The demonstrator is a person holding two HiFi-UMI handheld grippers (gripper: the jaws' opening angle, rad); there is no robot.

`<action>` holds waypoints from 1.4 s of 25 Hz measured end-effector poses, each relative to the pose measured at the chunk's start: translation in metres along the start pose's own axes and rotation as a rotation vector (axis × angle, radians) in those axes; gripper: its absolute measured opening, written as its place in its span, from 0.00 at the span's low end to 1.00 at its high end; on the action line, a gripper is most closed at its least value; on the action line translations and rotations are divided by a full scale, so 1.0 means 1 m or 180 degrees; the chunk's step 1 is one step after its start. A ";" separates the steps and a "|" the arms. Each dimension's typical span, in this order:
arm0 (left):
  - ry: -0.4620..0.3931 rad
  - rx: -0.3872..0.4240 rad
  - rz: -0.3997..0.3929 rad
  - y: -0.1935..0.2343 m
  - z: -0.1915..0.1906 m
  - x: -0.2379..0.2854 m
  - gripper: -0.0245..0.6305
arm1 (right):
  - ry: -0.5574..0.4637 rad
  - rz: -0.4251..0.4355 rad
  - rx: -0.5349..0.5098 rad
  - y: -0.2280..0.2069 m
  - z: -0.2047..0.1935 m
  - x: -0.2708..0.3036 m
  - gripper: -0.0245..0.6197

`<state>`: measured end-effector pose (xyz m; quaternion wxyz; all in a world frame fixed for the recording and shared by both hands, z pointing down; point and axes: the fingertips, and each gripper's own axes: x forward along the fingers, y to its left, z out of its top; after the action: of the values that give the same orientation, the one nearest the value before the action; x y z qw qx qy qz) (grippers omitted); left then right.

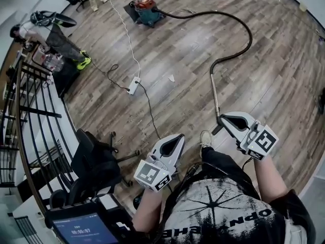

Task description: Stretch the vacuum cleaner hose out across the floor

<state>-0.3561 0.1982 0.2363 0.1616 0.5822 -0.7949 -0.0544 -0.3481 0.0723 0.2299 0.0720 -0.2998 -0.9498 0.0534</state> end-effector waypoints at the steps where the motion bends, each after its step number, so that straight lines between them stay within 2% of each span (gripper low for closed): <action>1: -0.0008 0.0016 -0.0004 0.008 0.009 0.012 0.04 | 0.0007 -0.0002 0.0004 -0.015 0.003 0.005 0.05; 10: 0.0058 0.0146 -0.0039 0.050 0.073 0.123 0.04 | -0.0137 -0.0086 0.0040 -0.147 0.040 0.016 0.05; 17: 0.0124 0.0222 -0.0129 0.067 0.084 0.185 0.04 | -0.0179 -0.0148 0.0084 -0.207 0.031 0.016 0.05; 21: 0.0212 0.0211 -0.0236 0.067 0.084 0.207 0.04 | -0.0222 -0.0281 0.0126 -0.225 0.028 0.001 0.05; 25: 0.0273 0.0335 -0.0391 0.064 0.085 0.227 0.04 | -0.0239 -0.0468 0.0152 -0.241 0.018 -0.014 0.05; 28: 0.0335 0.0348 -0.0561 0.078 0.083 0.249 0.04 | -0.0221 -0.0635 0.0167 -0.260 0.010 -0.015 0.05; 35: 0.0453 0.0405 -0.1141 0.082 0.084 0.294 0.04 | -0.0211 -0.1236 0.0233 -0.280 -0.001 -0.043 0.05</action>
<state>-0.5372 -0.0617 0.2366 0.1679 0.7258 -0.6670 0.0093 -0.4704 -0.1809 0.2669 0.0605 -0.1064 -0.9890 0.0828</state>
